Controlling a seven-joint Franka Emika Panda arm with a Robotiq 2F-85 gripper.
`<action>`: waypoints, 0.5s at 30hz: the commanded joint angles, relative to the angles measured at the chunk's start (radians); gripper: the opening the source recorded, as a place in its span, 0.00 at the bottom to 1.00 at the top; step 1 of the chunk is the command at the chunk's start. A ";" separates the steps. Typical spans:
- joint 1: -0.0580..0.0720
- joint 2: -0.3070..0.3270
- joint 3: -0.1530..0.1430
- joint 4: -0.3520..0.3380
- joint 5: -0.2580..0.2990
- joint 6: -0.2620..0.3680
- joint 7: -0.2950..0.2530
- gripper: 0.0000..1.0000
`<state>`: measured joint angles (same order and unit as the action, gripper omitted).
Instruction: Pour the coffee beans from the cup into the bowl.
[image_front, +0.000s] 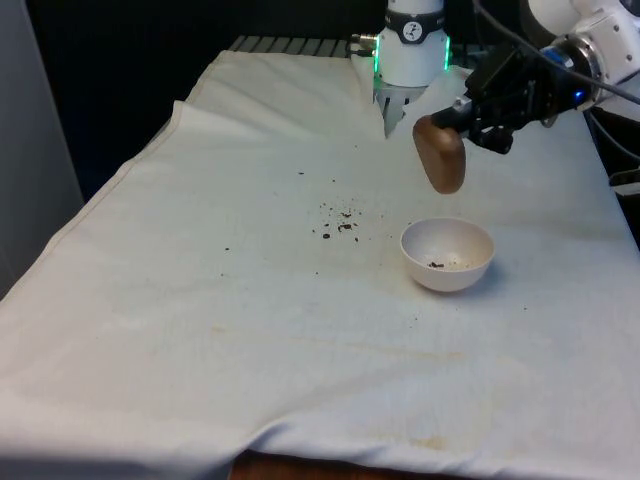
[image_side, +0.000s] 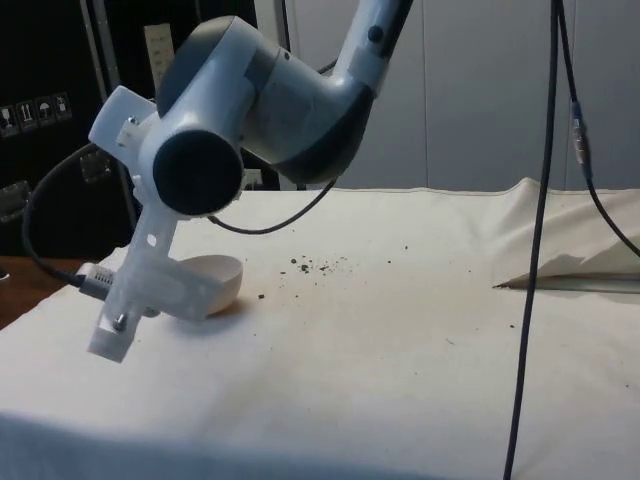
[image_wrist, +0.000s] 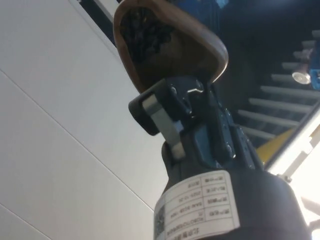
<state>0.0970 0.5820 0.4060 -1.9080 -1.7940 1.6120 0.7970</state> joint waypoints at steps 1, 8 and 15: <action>0.007 0.004 -0.001 -0.001 -0.011 -0.013 0.000 0.00; 0.007 0.012 0.017 -0.010 -0.037 -0.059 -0.014 0.00; 0.007 0.025 0.045 -0.022 -0.077 -0.129 -0.038 0.00</action>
<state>0.0980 0.6060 0.4530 -1.9280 -1.8640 1.4900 0.7670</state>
